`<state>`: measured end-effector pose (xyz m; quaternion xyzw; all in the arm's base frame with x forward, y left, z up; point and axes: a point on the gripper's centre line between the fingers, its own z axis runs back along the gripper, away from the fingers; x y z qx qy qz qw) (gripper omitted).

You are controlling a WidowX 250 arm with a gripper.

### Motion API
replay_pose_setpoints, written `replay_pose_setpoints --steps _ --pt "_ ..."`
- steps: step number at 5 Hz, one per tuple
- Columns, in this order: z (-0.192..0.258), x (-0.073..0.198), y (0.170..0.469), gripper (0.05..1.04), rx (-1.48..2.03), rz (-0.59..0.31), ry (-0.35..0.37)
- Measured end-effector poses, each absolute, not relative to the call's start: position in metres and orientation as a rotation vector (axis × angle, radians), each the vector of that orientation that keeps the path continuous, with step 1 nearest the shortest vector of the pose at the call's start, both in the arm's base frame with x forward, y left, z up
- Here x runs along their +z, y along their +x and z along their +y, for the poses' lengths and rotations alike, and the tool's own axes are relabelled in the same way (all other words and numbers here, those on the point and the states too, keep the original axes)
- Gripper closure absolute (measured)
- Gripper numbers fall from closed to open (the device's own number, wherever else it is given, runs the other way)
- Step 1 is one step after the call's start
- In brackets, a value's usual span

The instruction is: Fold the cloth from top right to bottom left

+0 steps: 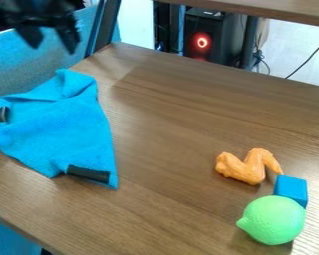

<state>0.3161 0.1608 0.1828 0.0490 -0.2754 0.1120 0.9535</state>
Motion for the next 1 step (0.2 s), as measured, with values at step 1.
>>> replay_pose_setpoints --steps 1 --pt "0.1524 0.222 0.3296 0.083 0.185 -0.379 0.061"
